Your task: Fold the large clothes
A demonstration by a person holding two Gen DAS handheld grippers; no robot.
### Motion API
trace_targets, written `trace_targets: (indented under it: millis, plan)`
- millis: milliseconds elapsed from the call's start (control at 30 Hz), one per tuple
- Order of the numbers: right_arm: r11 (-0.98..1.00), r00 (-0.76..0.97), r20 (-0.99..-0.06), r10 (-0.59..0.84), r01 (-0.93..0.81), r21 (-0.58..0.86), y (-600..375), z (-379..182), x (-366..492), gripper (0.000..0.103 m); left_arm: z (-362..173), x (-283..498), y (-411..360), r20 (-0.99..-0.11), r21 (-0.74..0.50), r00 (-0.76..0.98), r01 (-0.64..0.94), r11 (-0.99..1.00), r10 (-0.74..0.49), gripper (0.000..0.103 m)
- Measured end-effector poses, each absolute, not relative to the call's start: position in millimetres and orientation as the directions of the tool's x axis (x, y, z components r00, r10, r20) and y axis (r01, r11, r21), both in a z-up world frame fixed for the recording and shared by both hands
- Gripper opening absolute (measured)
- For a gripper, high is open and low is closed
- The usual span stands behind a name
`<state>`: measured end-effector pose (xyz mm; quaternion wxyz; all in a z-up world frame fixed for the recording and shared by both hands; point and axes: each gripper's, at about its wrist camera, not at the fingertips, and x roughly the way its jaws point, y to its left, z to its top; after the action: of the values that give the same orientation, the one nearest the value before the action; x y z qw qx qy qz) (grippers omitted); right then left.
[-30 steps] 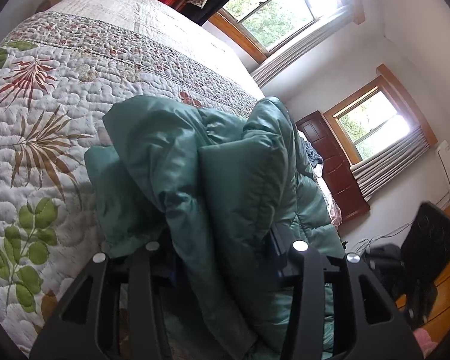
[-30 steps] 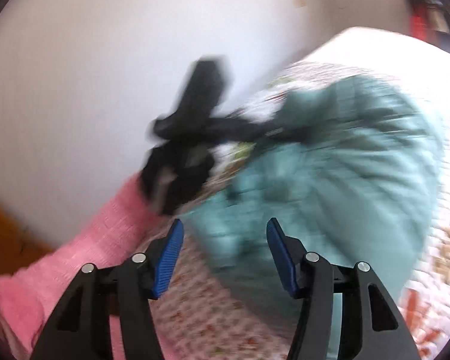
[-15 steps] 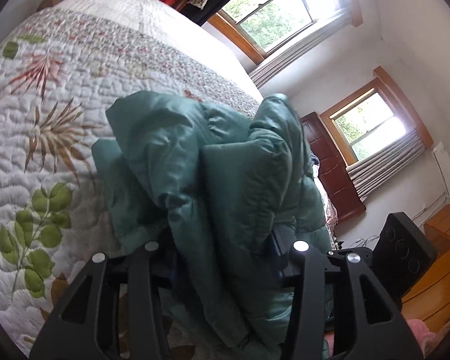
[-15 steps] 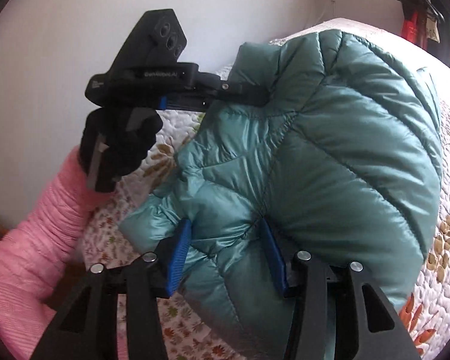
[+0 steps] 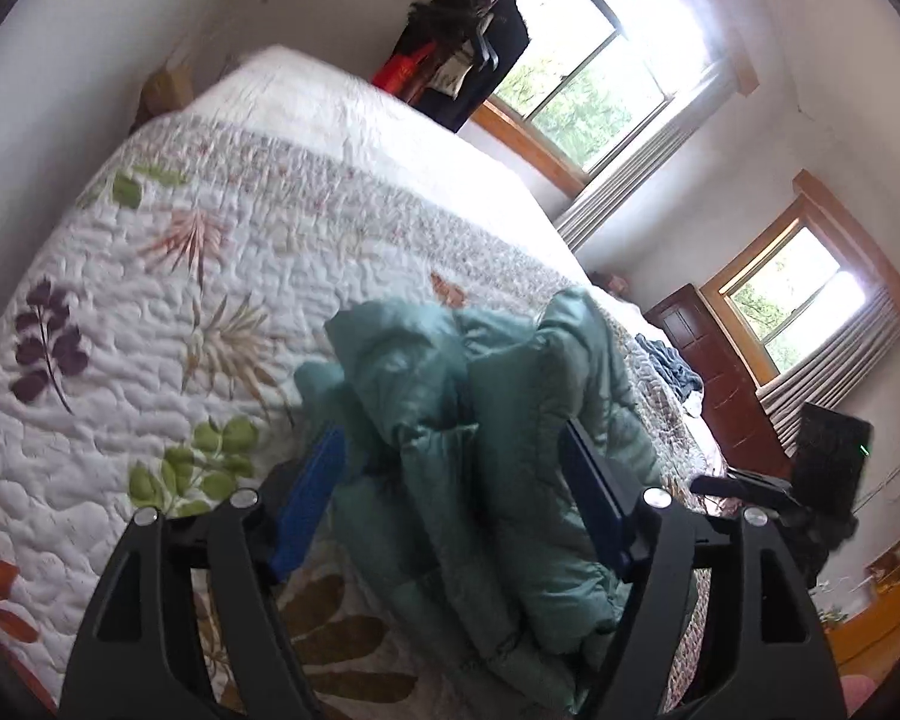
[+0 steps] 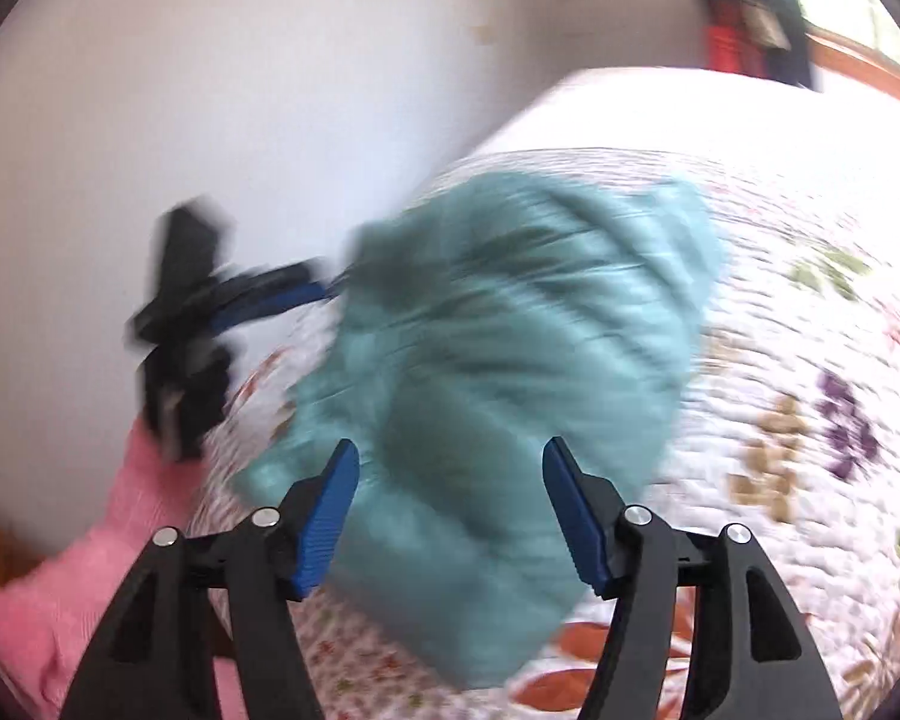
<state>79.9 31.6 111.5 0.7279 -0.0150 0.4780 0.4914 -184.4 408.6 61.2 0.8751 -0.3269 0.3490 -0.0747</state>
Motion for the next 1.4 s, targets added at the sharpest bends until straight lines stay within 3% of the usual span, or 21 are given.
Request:
trace_targets:
  millis: [100, 267, 300, 333, 400, 433, 533, 767, 1100, 1267, 1400]
  plan:
    - [0.564, 0.035, -0.7, 0.713, -0.623, 0.543, 17, 90, 117, 0.065, 76, -173, 389, -0.553, -0.607, 0.734, -0.032, 0.794, -0.394, 0.074]
    - [0.555, -0.019, -0.676, 0.736, -0.555, 0.62, 19, 55, 132, 0.065, 76, -136, 365, -0.615, -0.554, 0.688, -0.03, 0.832, -0.385, 0.076]
    - [0.552, -0.026, -0.674, 0.738, -0.55, 0.626, 19, 50, 132, 0.065, 72, -128, 362, -0.623, -0.562, 0.675, -0.035, 0.827, -0.395, 0.069]
    - [0.546, -0.037, -0.671, 0.741, -0.549, 0.633, 21, 46, 133, 0.066, 69, -122, 360, -0.626, -0.571, 0.665, -0.035, 0.82, -0.407, 0.046]
    - [0.541, -0.047, -0.665, 0.745, -0.54, 0.644, 26, 38, 131, 0.069, 66, -114, 359, -0.609, -0.606, 0.657, -0.024, 0.795, -0.444, 0.029]
    - [0.541, -0.046, -0.665, 0.745, -0.54, 0.644, 27, 36, 132, 0.07, 65, -116, 361, -0.589, -0.627, 0.666, -0.019, 0.779, -0.458, 0.022]
    - [0.536, -0.054, -0.663, 0.747, -0.542, 0.647, 28, 34, 133, 0.071, 67, -137, 372, -0.536, -0.674, 0.7, -0.018, 0.739, -0.472, 0.016]
    - [0.526, -0.064, -0.685, 0.726, -0.591, 0.612, 45, 41, 123, 0.073, 44, -173, 391, -0.568, -0.686, 0.696, -0.104, 0.72, -0.44, 0.016]
    - [0.568, -0.071, -0.767, 0.638, -0.629, 0.53, 76, 21, 106, 0.079, -5, -171, 396, -0.57, -0.723, 0.664, -0.124, 0.68, -0.485, 0.02]
    - [0.562, -0.11, -0.75, 0.652, -0.594, 0.576, 66, 18, 107, 0.079, 5, -169, 398, -0.59, -0.714, 0.655, -0.149, 0.684, -0.473, 0.032]
    - [0.546, -0.143, -0.726, 0.673, -0.567, 0.617, 59, 19, 109, 0.079, 18, -187, 403, -0.591, -0.716, 0.67, -0.18, 0.674, -0.449, 0.06]
